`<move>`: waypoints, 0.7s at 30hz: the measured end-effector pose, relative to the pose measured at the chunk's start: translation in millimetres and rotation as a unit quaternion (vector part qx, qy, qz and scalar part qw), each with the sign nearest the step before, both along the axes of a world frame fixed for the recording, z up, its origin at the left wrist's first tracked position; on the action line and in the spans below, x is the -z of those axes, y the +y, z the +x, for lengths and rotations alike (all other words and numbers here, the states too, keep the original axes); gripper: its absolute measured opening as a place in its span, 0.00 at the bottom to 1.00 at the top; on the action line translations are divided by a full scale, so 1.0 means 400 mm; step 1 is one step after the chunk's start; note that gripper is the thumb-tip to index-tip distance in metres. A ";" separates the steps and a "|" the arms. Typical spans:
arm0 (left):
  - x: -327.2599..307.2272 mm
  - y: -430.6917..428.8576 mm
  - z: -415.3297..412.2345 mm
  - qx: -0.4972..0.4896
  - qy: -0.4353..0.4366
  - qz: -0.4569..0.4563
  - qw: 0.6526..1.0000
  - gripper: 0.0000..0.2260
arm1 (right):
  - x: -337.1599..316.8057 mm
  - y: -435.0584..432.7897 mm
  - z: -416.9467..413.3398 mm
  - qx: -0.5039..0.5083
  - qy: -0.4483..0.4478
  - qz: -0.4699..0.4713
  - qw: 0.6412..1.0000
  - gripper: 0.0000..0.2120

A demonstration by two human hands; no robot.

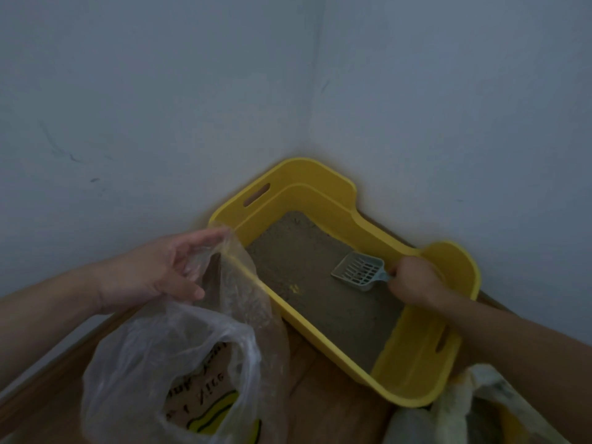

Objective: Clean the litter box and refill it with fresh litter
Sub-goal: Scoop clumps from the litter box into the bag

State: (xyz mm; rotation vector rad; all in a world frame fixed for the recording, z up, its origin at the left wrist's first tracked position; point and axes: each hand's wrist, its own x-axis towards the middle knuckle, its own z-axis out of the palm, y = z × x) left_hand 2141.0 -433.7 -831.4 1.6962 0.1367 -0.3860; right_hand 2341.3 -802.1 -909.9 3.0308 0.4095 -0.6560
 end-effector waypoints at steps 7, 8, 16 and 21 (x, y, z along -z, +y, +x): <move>0.020 0.006 0.011 -0.006 -0.010 -0.015 1.000 0.41 | 0.006 0.118 0.049 -0.022 -0.006 -0.005 1.000 0.07; 0.027 0.009 0.013 -0.007 -0.007 -0.019 1.000 0.41 | 0.009 0.136 0.054 -0.021 -0.008 0.001 1.000 0.09; 0.056 0.033 0.023 -0.008 0.019 -0.087 0.996 0.41 | 0.058 0.254 0.093 -0.006 -0.019 0.076 0.997 0.07; 0.050 0.028 0.016 -0.029 0.020 -0.066 0.997 0.41 | 0.078 0.299 0.115 -0.003 -0.012 0.102 0.995 0.09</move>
